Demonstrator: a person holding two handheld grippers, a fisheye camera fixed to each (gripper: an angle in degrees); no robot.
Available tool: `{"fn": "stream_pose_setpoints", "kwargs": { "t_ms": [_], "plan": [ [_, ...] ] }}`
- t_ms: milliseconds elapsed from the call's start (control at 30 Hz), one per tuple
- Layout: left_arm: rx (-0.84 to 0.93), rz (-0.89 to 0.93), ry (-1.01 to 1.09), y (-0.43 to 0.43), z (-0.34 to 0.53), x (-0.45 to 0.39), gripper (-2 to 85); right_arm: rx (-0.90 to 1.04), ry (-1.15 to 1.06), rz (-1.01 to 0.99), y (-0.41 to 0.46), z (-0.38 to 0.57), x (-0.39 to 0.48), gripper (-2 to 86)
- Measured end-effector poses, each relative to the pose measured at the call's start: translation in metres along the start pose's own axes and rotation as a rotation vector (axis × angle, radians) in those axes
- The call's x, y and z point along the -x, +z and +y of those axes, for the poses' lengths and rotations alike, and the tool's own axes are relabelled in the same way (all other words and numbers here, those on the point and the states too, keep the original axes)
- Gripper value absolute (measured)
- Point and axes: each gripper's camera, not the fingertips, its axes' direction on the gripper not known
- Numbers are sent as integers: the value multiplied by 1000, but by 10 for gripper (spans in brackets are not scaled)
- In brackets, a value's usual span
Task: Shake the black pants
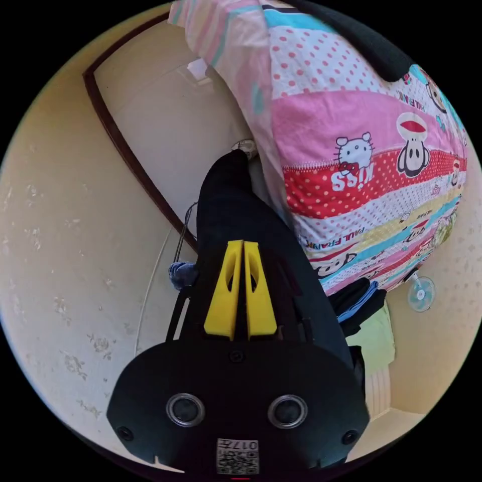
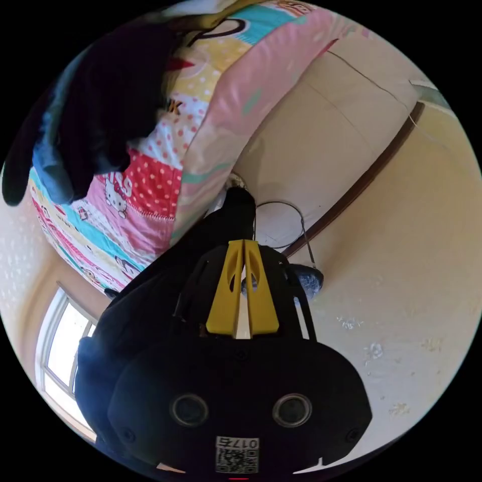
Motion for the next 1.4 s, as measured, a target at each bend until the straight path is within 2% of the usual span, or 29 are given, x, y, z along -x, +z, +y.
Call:
{"fn": "stream_pose_setpoints", "kwargs": {
  "t_ms": [200, 300, 433, 600, 667, 800, 900, 967, 1100, 1300, 1400],
  "plan": [
    [-120, 62, 48, -58, 0, 18, -5, -26, -7, 50, 5, -6, 82, 2],
    [-206, 152, 226, -98, -14, 16, -5, -99, -53, -2, 0, -2, 109, 1],
    [-274, 156, 318, -166, -44, 16, -4, -189, -105, 11, 2, 14, 126, 1],
    [-426, 232, 337, -265, -83, 28, 1, -143, -101, 290, 44, 49, 129, 2],
    [-433, 298, 329, -291, -101, 37, 8, -147, -73, 329, 56, 62, 124, 2],
    [-457, 363, 283, -329, -131, 55, 63, -201, 16, 346, 67, 94, 107, 2],
    [-402, 393, 277, -335, -156, 57, 90, -239, 75, 326, 71, 111, 96, 3],
    [-363, 390, 269, -329, -166, 55, 95, -263, 96, 318, 73, 119, 93, 3],
    [-395, 470, 134, -327, -163, 61, 72, -289, 129, 318, 85, 127, 94, 3],
    [-328, 835, 568, -368, -121, 23, 50, -294, 96, 336, 118, 109, 118, 3],
    [-320, 834, 836, -395, -70, -38, 49, -313, 38, 343, 135, 93, 142, 2]
  ]
}}
